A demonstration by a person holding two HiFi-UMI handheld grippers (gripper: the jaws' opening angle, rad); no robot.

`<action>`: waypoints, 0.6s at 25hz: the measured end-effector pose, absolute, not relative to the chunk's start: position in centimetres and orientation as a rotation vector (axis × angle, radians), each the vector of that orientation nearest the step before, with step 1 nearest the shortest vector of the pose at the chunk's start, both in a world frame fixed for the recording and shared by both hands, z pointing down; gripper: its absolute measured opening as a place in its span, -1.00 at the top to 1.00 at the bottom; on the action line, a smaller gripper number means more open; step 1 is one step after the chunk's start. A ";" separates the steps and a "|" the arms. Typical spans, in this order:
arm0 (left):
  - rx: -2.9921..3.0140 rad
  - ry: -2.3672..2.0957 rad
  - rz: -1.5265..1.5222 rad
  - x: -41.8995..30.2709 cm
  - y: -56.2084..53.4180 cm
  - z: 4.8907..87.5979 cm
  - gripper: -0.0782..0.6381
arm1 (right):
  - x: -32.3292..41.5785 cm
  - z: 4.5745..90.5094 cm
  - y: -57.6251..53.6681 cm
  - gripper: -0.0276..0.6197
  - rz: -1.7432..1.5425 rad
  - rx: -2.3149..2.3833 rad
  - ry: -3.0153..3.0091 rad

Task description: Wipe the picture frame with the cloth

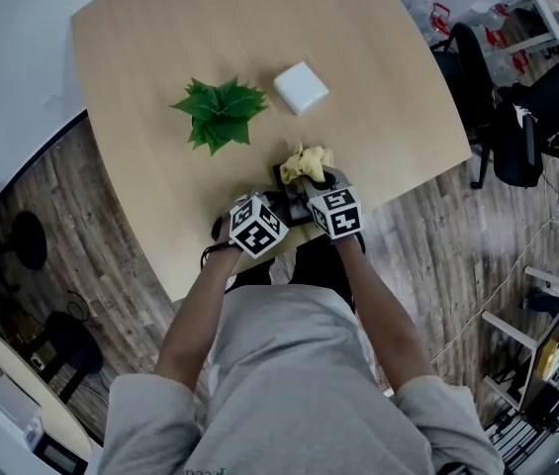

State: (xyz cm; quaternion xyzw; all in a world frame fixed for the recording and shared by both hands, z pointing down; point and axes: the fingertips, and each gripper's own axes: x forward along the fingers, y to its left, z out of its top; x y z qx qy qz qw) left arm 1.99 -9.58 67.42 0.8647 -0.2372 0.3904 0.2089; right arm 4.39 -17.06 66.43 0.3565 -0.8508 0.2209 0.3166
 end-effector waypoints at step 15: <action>2.414 -0.650 1.076 1.9 -9.5 67.2 0.64 | 2.7 65.6 -19.5 0.74 0.515 0.939 -2.213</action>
